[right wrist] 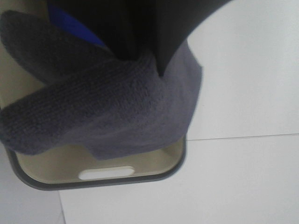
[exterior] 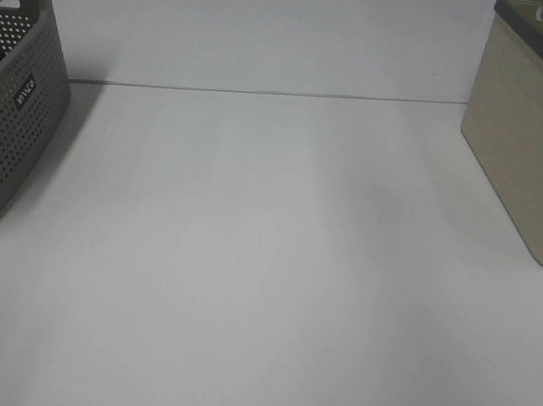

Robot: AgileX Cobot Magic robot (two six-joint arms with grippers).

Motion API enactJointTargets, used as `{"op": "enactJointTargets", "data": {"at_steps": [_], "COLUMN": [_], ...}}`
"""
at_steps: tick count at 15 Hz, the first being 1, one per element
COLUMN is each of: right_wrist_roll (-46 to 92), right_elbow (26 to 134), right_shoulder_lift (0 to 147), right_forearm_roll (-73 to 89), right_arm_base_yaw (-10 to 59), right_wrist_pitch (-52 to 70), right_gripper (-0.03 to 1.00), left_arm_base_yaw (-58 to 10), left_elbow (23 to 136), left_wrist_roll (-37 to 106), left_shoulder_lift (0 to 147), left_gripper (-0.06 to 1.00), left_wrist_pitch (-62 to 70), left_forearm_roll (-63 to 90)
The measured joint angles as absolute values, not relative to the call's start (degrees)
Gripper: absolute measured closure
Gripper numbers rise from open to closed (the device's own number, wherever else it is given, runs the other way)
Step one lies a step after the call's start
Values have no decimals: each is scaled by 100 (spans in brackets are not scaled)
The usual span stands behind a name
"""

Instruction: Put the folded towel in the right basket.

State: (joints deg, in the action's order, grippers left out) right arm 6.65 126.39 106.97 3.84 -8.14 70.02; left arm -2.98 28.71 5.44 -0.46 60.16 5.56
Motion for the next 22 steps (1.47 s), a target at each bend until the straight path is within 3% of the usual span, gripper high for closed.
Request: {"op": "enactJointTargets", "data": {"at_steps": [3,7,8,9,12,14,22], "right_wrist_roll": [676,791,796,796,716,665,510], "right_elbow": [12044,11064,11018,10995,10984,10984,10731], "right_shoulder_lift": [10697,10961,11121,11253,11356,11173,9517], "right_forearm_roll": [590,705,716,728,773,779,1455], "right_arm_base_yaw": [-1238,-1278,-1278,-1278,-1278,-1278,-1278], "right_wrist_pitch": [7002,6881,6870,6870,6887,6887,6961], "right_gripper": [93,92,88,80,40,29,26], "left_arm_base_yaw": [-298,-298,-298,-298,-298,-298,-298], "left_elbow": [2871,2871,2871,2871,2871,2871,2871], "left_wrist_roll": [544,544,544,544,544,544,544], "left_shoulder_lift": [-46,-46,-46,-46,-46,-46,-46], "left_gripper": [-3,-3,-3,-3,-3,-3,-3], "left_wrist_pitch": [6016,6016,6016,6016,6016,6016,6016], "left_forearm_roll": [556,556,556,556,556,556,550]}}
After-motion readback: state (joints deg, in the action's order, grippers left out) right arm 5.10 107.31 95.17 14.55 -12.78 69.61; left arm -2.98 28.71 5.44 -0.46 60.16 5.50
